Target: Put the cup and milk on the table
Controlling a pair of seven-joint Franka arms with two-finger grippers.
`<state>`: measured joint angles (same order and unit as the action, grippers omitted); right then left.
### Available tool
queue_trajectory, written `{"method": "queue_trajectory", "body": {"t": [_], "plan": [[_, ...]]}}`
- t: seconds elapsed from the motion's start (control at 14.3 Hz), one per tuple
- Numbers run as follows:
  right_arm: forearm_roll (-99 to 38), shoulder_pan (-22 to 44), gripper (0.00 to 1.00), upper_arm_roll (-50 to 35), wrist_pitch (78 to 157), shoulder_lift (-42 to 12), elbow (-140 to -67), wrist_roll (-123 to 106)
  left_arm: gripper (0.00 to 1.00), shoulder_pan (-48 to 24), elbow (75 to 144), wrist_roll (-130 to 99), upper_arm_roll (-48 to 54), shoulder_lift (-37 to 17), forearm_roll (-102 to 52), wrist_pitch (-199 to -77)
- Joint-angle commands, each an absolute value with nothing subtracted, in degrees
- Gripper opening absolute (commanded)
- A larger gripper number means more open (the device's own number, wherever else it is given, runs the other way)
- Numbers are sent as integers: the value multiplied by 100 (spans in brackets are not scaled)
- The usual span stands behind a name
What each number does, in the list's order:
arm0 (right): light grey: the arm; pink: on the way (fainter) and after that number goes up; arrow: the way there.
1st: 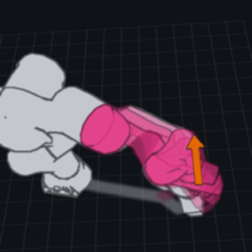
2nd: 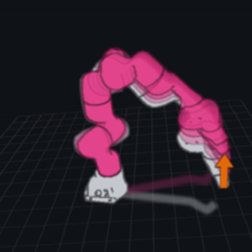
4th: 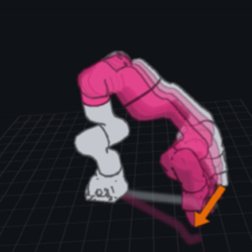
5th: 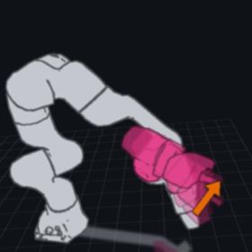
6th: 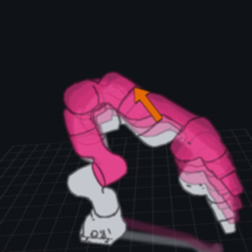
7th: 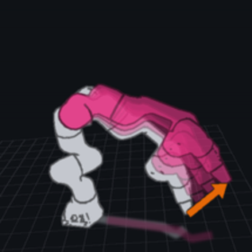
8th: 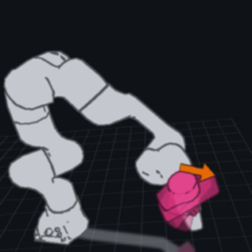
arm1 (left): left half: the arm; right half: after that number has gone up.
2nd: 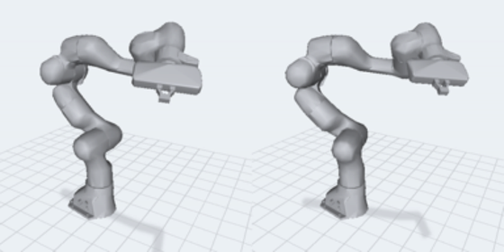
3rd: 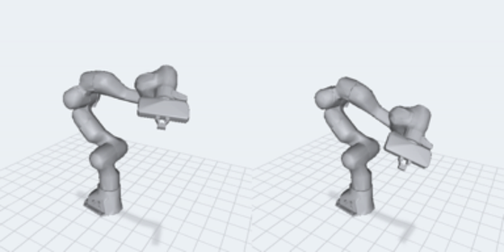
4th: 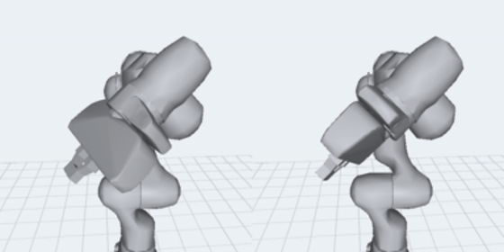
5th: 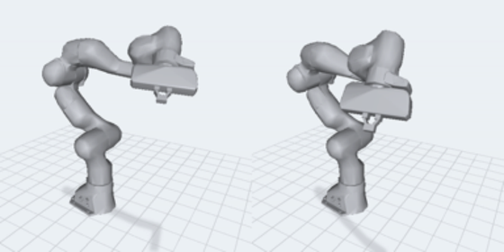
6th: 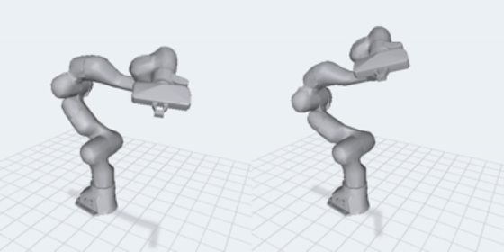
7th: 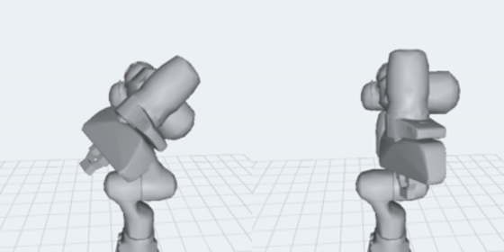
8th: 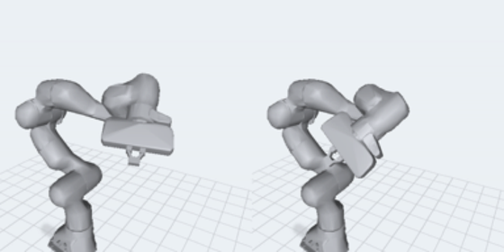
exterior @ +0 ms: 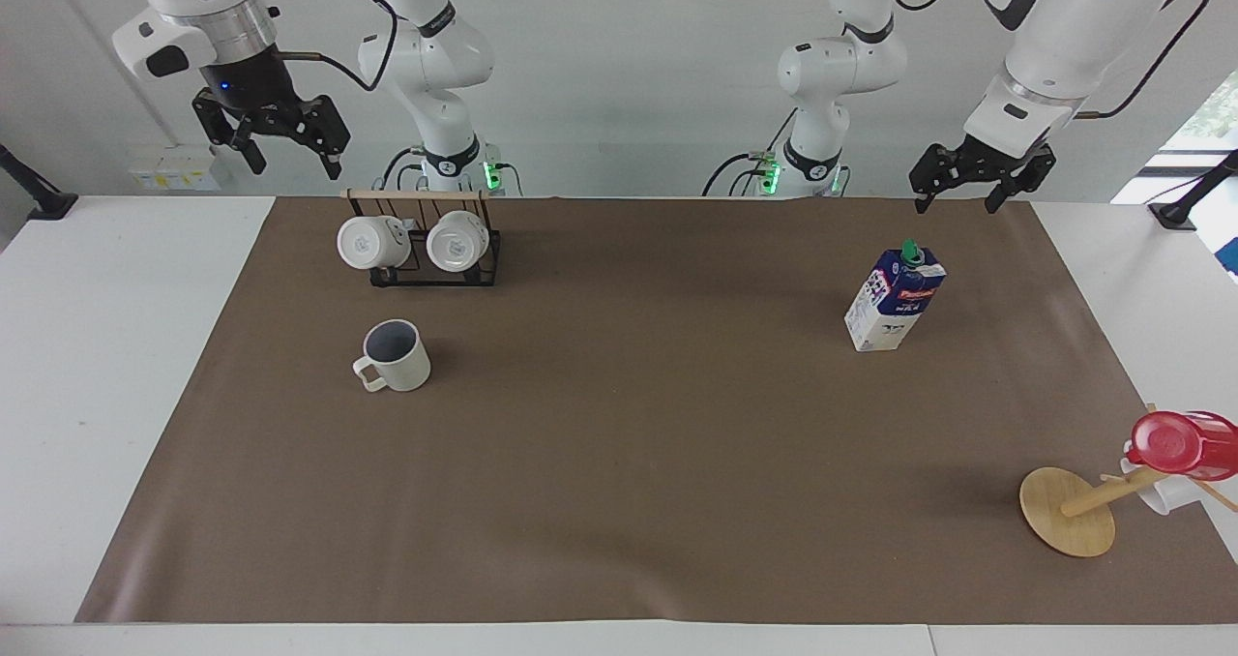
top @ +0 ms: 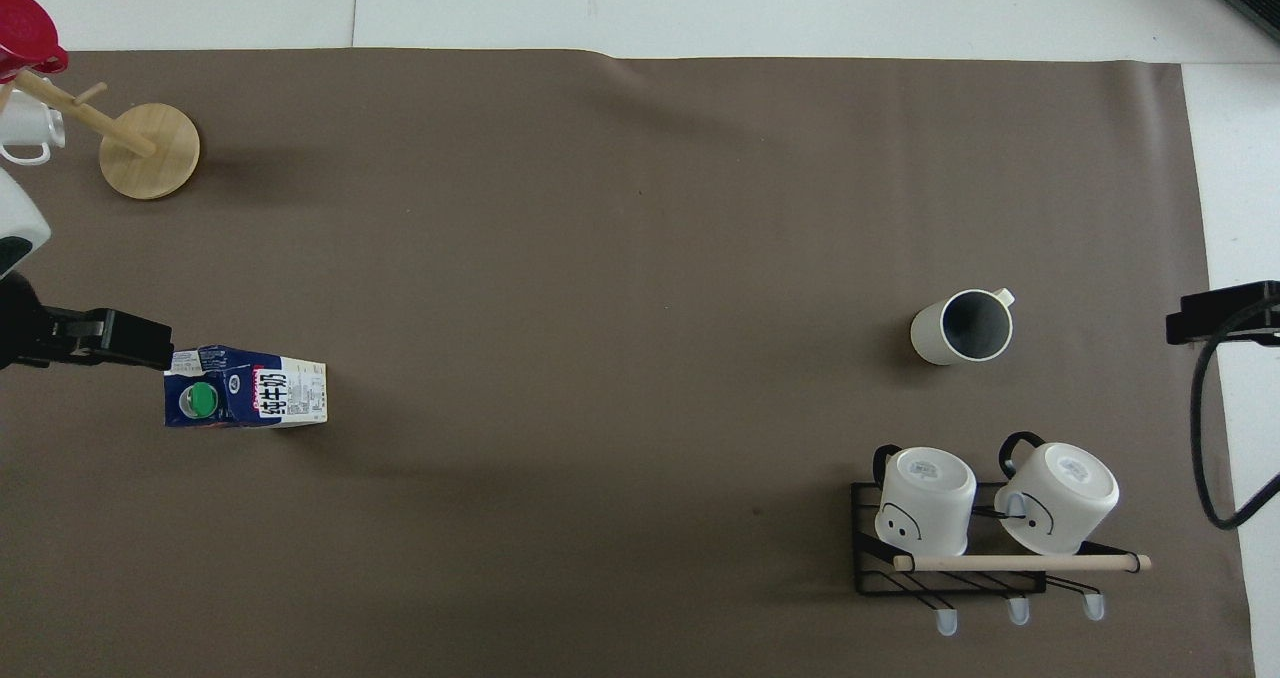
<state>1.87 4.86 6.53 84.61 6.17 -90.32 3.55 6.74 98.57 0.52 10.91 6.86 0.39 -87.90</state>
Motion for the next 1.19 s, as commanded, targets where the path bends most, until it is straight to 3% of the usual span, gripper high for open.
{"method": "queue_trajectory", "body": {"t": [0.0, 1.12], "plan": [[176, 448, 100, 633, 8402, 694, -9097, 343, 100, 729, 9791, 17, 1116, 721, 79, -8719], [158, 439, 100, 624, 8385, 712, -9035, 308, 100, 721, 9791, 26, 1116, 712, 79, -8719]]}}
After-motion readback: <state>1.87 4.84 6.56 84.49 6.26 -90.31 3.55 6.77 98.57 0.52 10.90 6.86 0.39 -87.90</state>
